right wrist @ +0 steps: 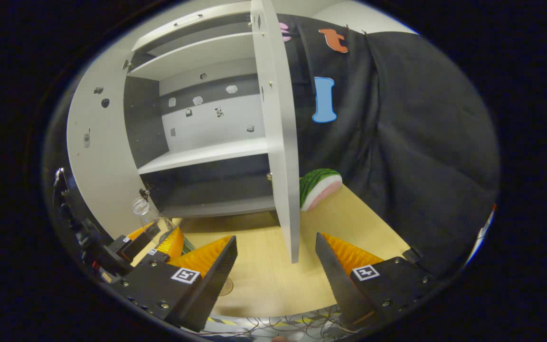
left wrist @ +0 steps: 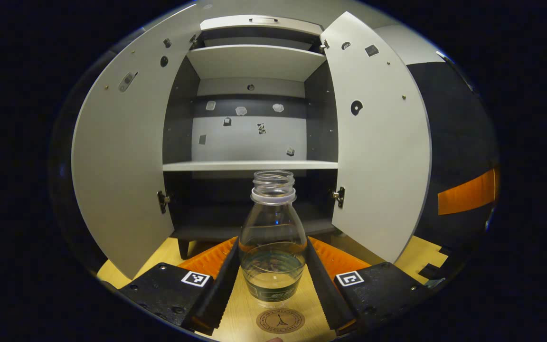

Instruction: Grasp the bottle in the cabinet with the left hand and place it on the coaster, then close the right door with the right hand and the left door with the left hand.

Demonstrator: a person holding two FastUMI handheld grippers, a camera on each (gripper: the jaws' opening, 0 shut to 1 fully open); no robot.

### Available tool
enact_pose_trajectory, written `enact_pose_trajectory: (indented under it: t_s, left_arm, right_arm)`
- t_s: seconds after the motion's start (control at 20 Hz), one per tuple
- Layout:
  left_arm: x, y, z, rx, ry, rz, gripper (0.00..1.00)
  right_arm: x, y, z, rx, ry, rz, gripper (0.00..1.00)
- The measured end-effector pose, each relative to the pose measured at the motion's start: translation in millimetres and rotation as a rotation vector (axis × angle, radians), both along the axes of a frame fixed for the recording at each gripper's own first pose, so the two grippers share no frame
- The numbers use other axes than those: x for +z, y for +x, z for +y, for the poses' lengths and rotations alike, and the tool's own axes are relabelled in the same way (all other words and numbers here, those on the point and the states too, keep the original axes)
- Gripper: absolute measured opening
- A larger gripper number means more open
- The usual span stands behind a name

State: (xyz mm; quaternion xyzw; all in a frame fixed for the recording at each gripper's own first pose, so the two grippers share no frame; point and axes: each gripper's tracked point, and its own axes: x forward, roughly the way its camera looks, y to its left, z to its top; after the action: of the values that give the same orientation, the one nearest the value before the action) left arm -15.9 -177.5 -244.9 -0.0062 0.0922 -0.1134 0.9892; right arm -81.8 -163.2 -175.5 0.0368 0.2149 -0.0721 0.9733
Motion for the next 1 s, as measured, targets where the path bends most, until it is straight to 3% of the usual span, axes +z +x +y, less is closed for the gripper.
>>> enact_pose_trajectory:
  t_s: [0.5,0.6,1.0]
  left_arm:
    - [-96.3,-13.2,-14.4,-0.003,0.027,0.126,0.82]
    - [-90.1,-12.2,-18.8,-0.017,0.048,0.078,0.84]
    - [-92.1,-16.0,-14.3,0.011,0.057,0.113,0.82]
  right_arm:
    - [-45.0,-7.1,-8.8,0.019,-0.033,0.11,1.0]
    - [-48.0,-7.5,-13.5,0.02,-0.042,0.125,1.0]
    - [-55.4,-6.8,-21.0,0.012,-0.017,0.148,1.0]
